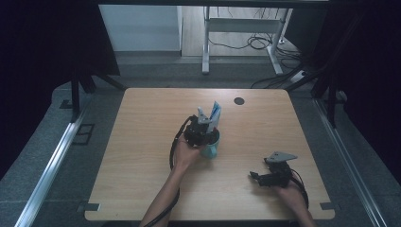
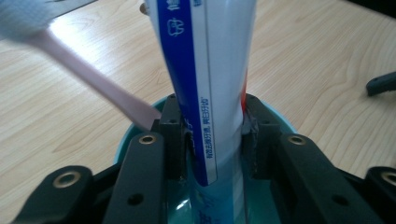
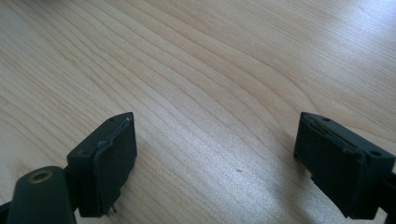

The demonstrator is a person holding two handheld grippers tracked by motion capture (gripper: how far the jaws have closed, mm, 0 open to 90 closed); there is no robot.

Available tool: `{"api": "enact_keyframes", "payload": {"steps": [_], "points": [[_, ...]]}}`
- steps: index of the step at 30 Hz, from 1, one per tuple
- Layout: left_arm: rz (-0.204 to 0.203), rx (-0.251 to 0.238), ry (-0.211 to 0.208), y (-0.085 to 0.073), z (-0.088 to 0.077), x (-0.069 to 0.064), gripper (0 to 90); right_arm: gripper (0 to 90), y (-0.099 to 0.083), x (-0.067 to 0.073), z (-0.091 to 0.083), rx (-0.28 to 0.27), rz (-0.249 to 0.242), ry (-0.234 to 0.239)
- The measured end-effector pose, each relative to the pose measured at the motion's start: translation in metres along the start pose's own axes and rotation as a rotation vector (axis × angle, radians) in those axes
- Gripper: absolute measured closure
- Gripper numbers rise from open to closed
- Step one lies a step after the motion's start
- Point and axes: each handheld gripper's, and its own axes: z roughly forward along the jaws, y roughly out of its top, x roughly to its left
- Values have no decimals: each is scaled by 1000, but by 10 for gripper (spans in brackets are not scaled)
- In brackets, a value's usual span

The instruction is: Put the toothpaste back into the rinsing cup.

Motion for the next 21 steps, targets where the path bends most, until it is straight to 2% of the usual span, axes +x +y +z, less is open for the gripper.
{"api": "enact_keyframes", "payload": {"steps": [13, 17, 21], "points": [[-22, 22, -8, 2, 0, 2, 629, 132, 0, 0, 0, 0, 0, 0], [-44, 13, -27, 2, -1, 4, 596, 132, 0, 0, 0, 0, 0, 0], [-49, 5, -27, 2, -5, 4, 561, 132, 0, 0, 0, 0, 0, 0]]}}
